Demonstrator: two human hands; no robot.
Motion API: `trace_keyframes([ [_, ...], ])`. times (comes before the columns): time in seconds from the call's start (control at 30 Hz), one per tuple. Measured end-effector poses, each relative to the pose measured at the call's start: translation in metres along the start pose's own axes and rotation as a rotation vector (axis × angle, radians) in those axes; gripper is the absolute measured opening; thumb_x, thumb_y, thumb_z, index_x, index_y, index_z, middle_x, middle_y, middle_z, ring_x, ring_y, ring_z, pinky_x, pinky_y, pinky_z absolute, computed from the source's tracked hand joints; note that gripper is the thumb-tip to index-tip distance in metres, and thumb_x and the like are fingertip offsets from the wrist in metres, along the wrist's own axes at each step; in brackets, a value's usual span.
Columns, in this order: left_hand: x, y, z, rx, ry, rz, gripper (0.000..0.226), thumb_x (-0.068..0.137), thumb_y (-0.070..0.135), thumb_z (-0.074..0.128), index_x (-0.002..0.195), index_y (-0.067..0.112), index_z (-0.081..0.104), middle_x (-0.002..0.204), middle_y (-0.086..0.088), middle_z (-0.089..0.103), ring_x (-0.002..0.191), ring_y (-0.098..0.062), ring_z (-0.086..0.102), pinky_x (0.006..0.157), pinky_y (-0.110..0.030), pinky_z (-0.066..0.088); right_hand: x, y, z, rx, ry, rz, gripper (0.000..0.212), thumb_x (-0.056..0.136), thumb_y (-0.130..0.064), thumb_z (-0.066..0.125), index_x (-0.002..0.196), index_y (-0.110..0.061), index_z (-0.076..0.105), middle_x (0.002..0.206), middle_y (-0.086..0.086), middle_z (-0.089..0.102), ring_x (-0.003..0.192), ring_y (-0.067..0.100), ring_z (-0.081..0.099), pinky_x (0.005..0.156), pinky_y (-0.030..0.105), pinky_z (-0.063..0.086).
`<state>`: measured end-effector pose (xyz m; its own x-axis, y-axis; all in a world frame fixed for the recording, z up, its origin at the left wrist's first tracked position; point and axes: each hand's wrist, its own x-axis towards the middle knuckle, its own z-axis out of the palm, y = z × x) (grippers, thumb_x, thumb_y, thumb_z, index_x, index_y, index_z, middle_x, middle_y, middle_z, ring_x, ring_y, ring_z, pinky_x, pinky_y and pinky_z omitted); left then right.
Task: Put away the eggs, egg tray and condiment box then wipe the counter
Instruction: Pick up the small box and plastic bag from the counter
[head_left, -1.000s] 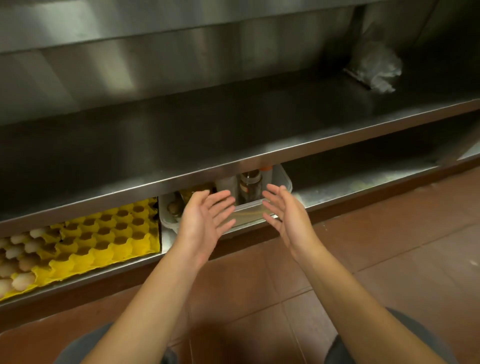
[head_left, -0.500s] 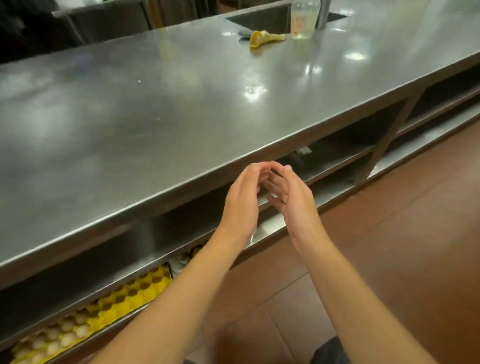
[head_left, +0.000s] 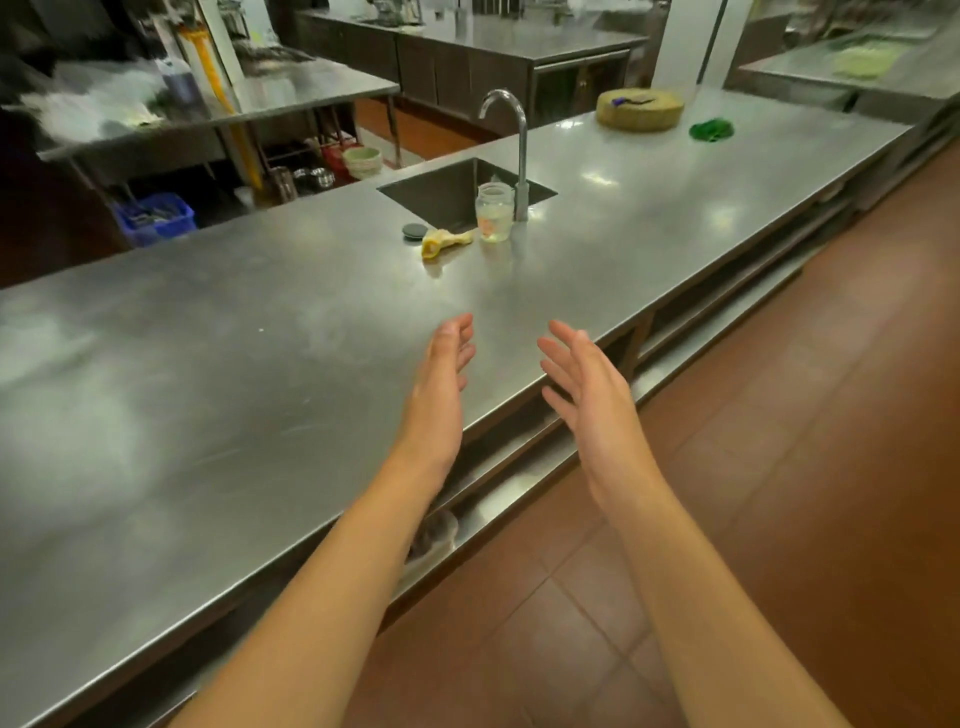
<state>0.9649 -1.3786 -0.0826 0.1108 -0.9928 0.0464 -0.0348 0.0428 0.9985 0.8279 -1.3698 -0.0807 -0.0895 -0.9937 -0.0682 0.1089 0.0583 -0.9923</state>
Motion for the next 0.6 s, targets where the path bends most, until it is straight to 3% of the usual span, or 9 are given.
trace_keyframes([
  [0.13,-0.016,0.037,-0.017,-0.014,-0.093,0.011,0.059,0.104,0.053,0.016,0.153,0.025,0.034,0.157,0.003,0.039,0.140,-0.011,0.041,0.118,-0.036,0.029,-0.032,-0.039,0.006,0.023,0.036,0.019,0.050,0.103,-0.050,0.031,0.147,-0.028,0.043,0.148,-0.005,0.049,0.137,0.014,0.044,0.118,0.042,0.032],
  [0.3,-0.041,0.063,-0.043,-0.047,-0.193,0.047,0.062,0.102,0.058,0.015,0.154,0.029,0.031,0.159,0.006,0.036,0.141,-0.011,0.039,0.120,-0.039,0.027,-0.079,-0.060,0.016,0.115,0.126,-0.006,0.052,0.103,-0.051,0.031,0.147,-0.026,0.043,0.148,-0.002,0.049,0.138,0.016,0.044,0.117,0.043,0.033],
  [0.47,-0.073,0.073,-0.060,-0.077,-0.335,0.089,0.076,0.090,0.072,0.019,0.154,0.032,0.030,0.159,0.009,0.036,0.142,-0.009,0.039,0.121,-0.042,0.026,-0.131,-0.058,0.023,0.119,0.268,-0.018,0.055,0.101,-0.055,0.034,0.147,-0.027,0.043,0.145,-0.006,0.053,0.134,0.013,0.047,0.115,0.039,0.036],
  [0.6,-0.098,0.083,-0.049,-0.167,-0.465,0.084,0.069,0.096,0.068,0.017,0.153,0.033,0.033,0.158,0.008,0.037,0.141,-0.008,0.039,0.121,-0.040,0.026,-0.175,-0.063,0.013,0.121,0.442,-0.015,0.052,0.102,-0.050,0.035,0.146,-0.023,0.046,0.144,-0.001,0.054,0.135,0.018,0.047,0.116,0.042,0.033],
])
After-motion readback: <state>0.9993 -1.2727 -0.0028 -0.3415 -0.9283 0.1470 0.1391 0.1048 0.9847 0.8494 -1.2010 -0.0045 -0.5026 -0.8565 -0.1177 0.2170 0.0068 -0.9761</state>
